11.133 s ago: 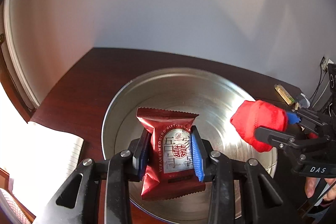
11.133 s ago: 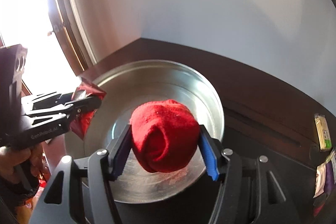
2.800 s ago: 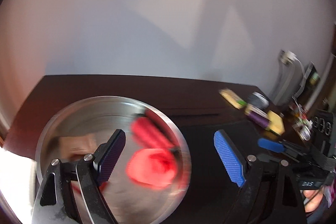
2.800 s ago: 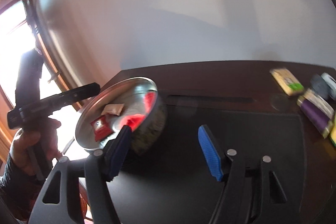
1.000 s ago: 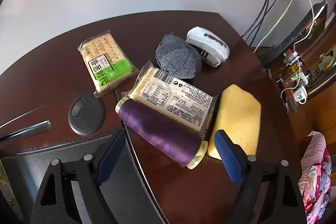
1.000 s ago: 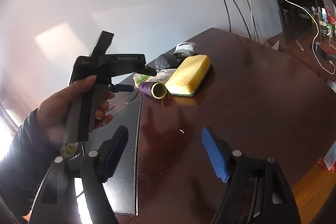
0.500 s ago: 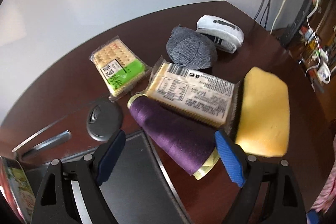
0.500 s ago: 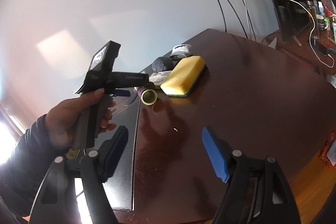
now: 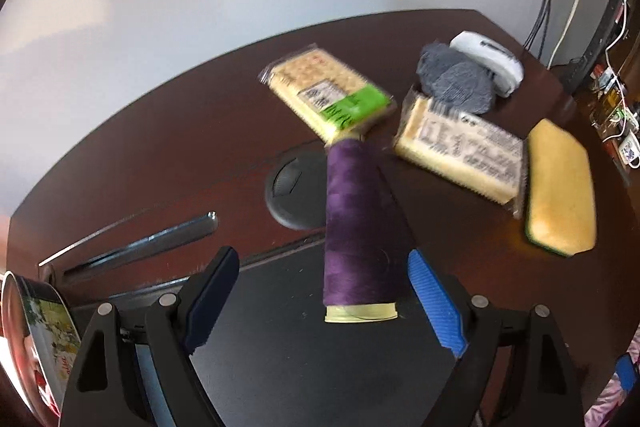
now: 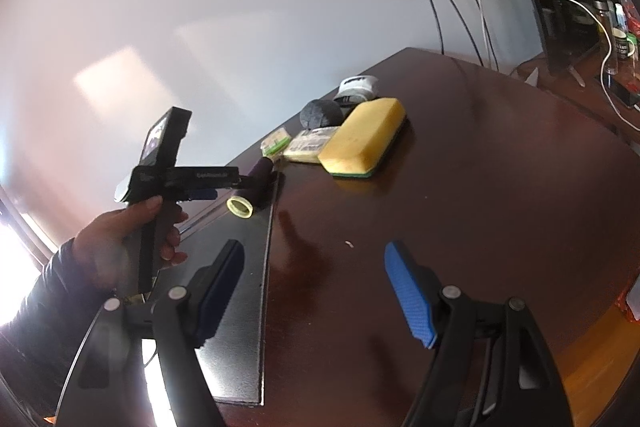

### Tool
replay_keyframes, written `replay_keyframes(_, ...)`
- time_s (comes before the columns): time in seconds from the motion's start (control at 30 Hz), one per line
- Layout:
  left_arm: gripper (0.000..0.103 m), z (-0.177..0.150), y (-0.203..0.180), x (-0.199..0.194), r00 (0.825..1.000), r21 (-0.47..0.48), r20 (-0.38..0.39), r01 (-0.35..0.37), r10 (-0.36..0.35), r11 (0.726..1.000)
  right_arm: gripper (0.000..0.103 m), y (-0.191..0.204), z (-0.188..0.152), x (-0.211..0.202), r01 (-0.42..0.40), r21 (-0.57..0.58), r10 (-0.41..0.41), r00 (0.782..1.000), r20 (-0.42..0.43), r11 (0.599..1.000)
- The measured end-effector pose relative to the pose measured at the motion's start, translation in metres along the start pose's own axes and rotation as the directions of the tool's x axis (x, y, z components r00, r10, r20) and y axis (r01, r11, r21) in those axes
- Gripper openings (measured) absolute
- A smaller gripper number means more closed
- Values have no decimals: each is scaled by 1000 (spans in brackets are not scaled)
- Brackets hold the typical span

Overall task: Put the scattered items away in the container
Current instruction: 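Grasp the purple thread spool with the left tool while the right tool grasps the grey sock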

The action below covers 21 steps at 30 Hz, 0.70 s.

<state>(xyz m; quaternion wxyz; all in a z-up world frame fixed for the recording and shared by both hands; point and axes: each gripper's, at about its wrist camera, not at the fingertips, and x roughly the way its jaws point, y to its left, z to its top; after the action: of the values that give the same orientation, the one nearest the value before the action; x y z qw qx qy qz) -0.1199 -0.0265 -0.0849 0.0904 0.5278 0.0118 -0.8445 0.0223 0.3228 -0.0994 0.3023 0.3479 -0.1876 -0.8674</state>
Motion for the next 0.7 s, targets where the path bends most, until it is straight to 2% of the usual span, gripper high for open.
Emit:
replay_keyframes(0.27,88,-14,26,7,998,-101,11,67,-67,993,75,10,2,6,7,-26,-7,1000,-16,1000)
replay_keyframes(0.43,88,-16,21,14,997,-102,26,75,-73,992,75,23,11,21,31,-94,-35,998,-44,995)
replay_keyframes(0.53,88,-16,22,12,995,-111,37,96,-92,989,75,36,42,38,51,-168,-60,997,-50,984)
replay_keyframes(0.7,88,-17,14,9,997,-56,59,56,-53,997,75,53,108,87,80,-252,-100,993,-68,964)
